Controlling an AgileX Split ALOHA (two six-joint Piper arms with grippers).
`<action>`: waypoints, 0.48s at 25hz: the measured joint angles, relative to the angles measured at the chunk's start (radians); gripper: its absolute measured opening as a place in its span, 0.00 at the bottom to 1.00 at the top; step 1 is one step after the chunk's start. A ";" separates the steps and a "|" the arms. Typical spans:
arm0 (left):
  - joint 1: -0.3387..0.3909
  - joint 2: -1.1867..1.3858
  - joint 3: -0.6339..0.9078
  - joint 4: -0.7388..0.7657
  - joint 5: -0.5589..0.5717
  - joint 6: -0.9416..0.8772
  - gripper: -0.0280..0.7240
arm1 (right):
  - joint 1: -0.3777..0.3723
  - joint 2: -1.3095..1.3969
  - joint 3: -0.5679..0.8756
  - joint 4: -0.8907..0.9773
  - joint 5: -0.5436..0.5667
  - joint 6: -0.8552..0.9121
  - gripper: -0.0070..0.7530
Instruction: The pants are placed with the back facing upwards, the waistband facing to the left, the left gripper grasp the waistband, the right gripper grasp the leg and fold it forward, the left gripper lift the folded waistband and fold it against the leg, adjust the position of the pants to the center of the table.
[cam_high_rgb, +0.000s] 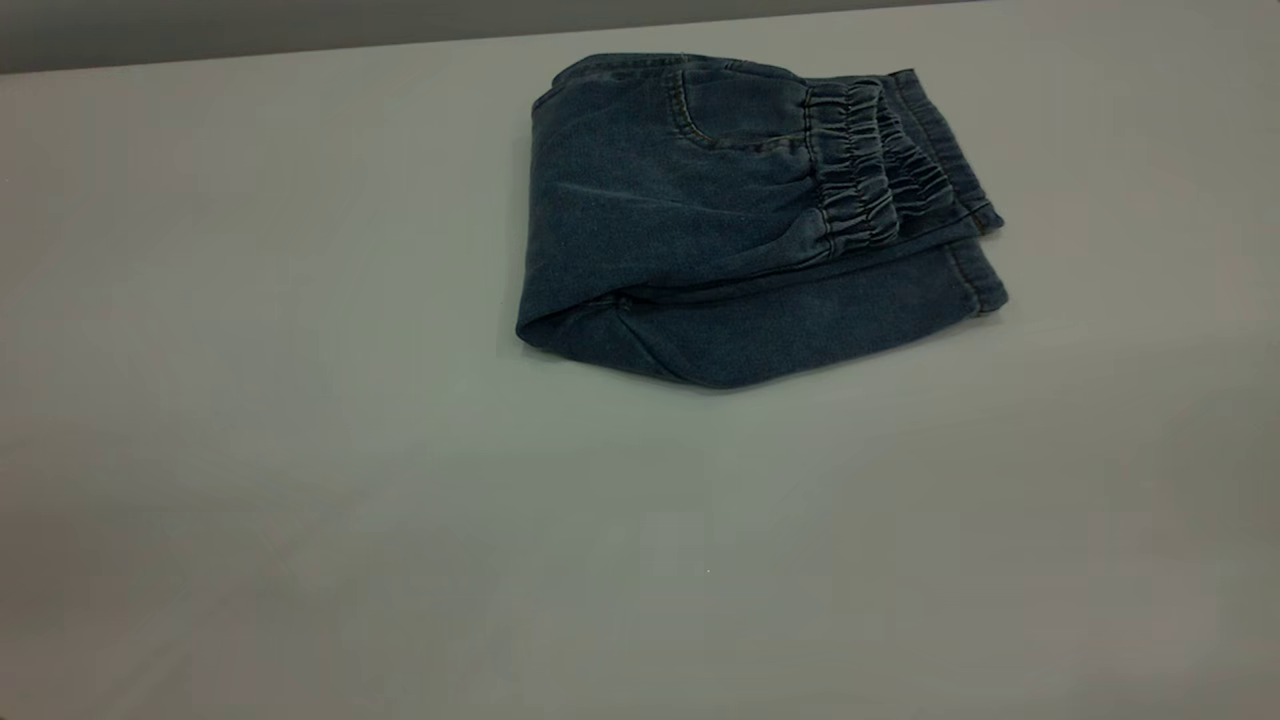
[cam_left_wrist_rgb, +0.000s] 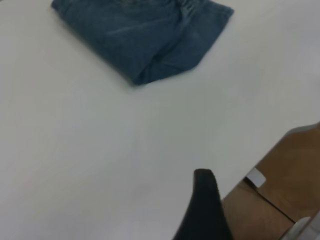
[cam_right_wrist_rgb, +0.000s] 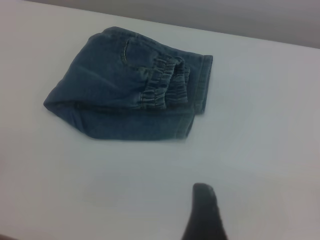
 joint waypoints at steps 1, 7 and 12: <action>0.000 0.000 0.000 0.016 0.000 -0.016 0.71 | 0.000 0.000 0.000 0.000 0.000 0.000 0.58; 0.000 0.001 0.026 0.060 -0.005 -0.059 0.71 | 0.000 0.000 0.000 0.000 0.001 0.000 0.58; 0.000 0.001 0.027 0.059 -0.008 -0.058 0.71 | 0.000 0.000 0.000 0.001 0.001 0.000 0.58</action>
